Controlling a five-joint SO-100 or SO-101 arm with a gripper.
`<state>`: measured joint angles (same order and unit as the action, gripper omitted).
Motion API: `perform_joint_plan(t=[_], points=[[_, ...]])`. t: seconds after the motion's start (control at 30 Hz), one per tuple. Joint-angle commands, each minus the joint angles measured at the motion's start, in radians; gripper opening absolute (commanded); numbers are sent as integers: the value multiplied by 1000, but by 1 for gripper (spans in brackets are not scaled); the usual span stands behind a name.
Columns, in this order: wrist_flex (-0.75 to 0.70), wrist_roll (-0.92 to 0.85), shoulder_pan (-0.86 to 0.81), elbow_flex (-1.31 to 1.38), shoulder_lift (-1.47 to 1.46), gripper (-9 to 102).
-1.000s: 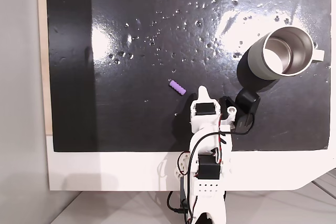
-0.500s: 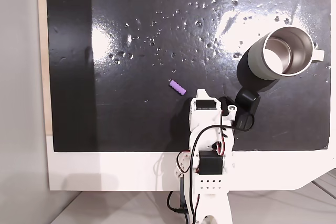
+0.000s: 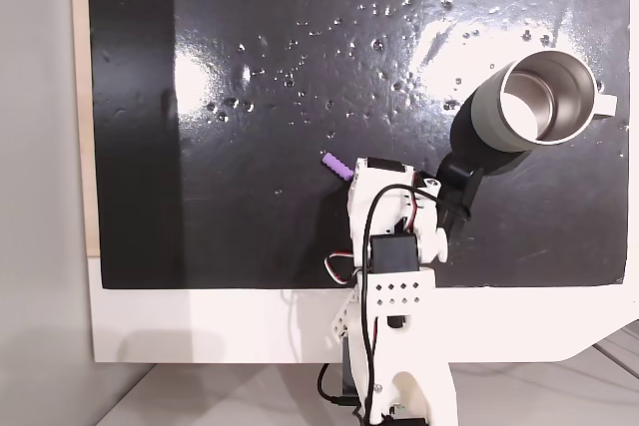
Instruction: Grasp a pengrip and put it in the cup.
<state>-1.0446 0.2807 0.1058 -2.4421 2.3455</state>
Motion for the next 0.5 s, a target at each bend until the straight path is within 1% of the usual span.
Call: perform_joint_plan(t=[0.0, 0.13, 0.27, 0.47], points=[[-41, 86, 32, 156, -115, 0], [-80, 156, 46, 229, -222, 1], [-86, 172, 71, 229, -232, 5], [-132, 175, 74, 222, -250, 8]])
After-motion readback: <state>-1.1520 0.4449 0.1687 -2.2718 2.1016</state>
